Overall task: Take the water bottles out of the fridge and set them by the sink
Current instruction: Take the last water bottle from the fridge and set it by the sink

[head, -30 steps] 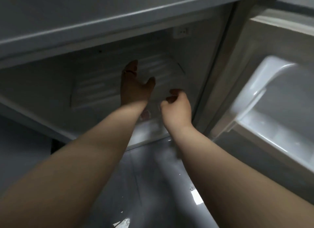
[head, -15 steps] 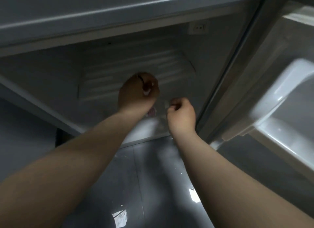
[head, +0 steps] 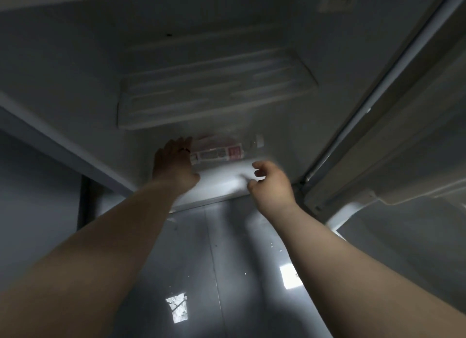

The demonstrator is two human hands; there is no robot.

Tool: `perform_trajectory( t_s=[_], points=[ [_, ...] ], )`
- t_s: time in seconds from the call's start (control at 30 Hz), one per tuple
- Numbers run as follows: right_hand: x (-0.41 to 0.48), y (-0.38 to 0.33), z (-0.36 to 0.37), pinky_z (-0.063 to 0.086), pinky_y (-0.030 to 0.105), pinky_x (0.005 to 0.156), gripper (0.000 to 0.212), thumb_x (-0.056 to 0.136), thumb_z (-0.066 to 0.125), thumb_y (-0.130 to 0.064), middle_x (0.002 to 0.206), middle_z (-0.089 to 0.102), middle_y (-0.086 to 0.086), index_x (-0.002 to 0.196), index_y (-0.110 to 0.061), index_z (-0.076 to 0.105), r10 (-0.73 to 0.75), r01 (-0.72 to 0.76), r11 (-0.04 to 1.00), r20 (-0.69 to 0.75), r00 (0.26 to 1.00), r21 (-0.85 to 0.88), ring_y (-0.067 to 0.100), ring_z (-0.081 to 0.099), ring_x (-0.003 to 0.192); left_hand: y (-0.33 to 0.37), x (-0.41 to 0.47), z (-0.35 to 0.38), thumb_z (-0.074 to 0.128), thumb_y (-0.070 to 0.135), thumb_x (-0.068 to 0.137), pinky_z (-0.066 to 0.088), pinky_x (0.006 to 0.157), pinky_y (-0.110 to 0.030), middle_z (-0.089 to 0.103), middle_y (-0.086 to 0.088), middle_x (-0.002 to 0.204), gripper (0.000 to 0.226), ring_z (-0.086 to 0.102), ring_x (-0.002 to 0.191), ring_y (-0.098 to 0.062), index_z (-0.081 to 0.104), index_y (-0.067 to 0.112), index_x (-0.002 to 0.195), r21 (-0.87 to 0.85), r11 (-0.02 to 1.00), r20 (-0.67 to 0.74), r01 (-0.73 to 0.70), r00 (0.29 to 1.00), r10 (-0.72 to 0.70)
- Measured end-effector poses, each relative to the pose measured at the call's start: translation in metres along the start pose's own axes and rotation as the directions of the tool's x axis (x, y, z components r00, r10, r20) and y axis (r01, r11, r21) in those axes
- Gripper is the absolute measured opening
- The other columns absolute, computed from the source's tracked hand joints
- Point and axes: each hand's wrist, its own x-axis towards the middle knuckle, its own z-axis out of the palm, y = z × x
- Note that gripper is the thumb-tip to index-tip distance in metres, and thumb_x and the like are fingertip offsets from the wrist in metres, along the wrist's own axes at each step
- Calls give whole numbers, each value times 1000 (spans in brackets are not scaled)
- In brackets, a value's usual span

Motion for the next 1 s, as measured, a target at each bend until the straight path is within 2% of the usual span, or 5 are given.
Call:
perform_trajectory(
  t_s=[0.2, 0.53, 0.67, 0.8, 1.0],
  points=[
    [2, 5, 4, 44, 34, 91, 37, 85, 46, -4, 128, 53, 14, 122, -10, 47, 80, -80, 997, -8, 997, 0, 32, 53, 109, 7, 8, 3, 70, 43, 64, 19, 111, -43, 39, -20, 132, 85, 33, 124, -34, 31, 20, 135, 301, 951, -66, -70, 993, 94],
    [3, 11, 3, 33, 22, 75, 33, 86, 48, -6, 97, 46, 4, 119, -4, 48, 123, -122, 983, 0, 992, 134, 19, 46, 87, 12, 4, 15, 62, 27, 72, 41, 88, -37, 60, -17, 114, 49, 55, 107, -35, 47, 7, 114, 200, 978, -63, -60, 995, 74],
    [-6, 0, 5, 40, 31, 93, 50, 85, 55, -17, 117, 54, 14, 129, -4, 36, 190, -195, 958, 45, 981, 209, 29, 51, 113, 11, -16, 7, 67, 27, 70, 45, 84, -36, 65, -18, 109, 46, 58, 105, -35, 47, 7, 106, -53, 999, -32, 10, 999, -12],
    [-17, -12, 4, 33, 30, 101, 79, 79, 64, -28, 138, 40, 9, 139, -11, 17, 181, -223, 910, 150, 972, 349, 23, 41, 126, 16, -51, -1, 72, 20, 65, 34, 62, -22, 60, -13, 84, 33, 60, 81, -28, 42, 19, 78, -496, 868, -106, 15, 991, -78],
    [-43, -41, 0, 45, 2, 61, 60, 71, 69, 3, 90, 56, -5, 122, -6, 40, -123, -35, 848, 260, 958, 529, -8, 56, 69, 22, -87, -16, 68, 36, 47, 51, 76, -27, 67, -6, 96, 64, 64, 92, -27, 54, 9, 103, -658, 753, -24, 2, 999, -23]
  ],
)
